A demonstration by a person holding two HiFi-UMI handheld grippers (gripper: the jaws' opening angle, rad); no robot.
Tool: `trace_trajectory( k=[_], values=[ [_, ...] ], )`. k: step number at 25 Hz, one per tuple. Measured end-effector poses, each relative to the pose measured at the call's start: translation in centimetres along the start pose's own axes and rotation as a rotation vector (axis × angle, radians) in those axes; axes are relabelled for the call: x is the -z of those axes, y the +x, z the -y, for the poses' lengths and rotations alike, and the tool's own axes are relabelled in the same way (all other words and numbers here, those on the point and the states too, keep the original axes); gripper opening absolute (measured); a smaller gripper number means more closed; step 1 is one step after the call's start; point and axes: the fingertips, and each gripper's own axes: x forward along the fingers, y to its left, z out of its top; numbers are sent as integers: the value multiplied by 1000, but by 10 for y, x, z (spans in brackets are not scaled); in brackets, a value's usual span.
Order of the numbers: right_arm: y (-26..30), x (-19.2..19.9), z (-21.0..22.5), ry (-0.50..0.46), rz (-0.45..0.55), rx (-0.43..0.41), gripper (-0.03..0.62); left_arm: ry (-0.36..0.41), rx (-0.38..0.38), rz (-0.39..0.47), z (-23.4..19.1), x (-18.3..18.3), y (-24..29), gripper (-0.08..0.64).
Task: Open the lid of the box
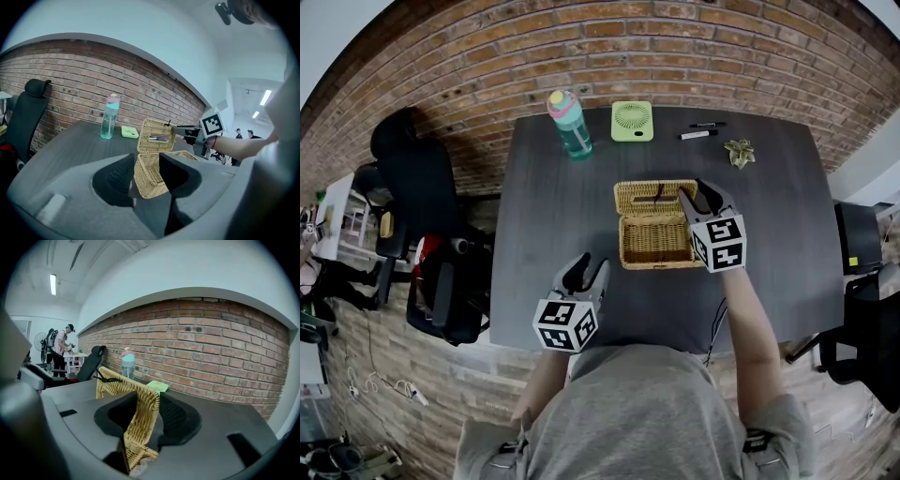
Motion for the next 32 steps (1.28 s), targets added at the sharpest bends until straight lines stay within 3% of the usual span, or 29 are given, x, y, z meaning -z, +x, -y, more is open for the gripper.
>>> trace_trajectory(
  k=[14, 32],
  values=[
    [40, 7, 17, 107, -48, -47, 153, -7, -9, -10, -1, 3, 2, 163],
    [91, 48, 32, 279, -153, -71, 155, -24, -26, -33, -8, 9, 8, 163]
  ],
)
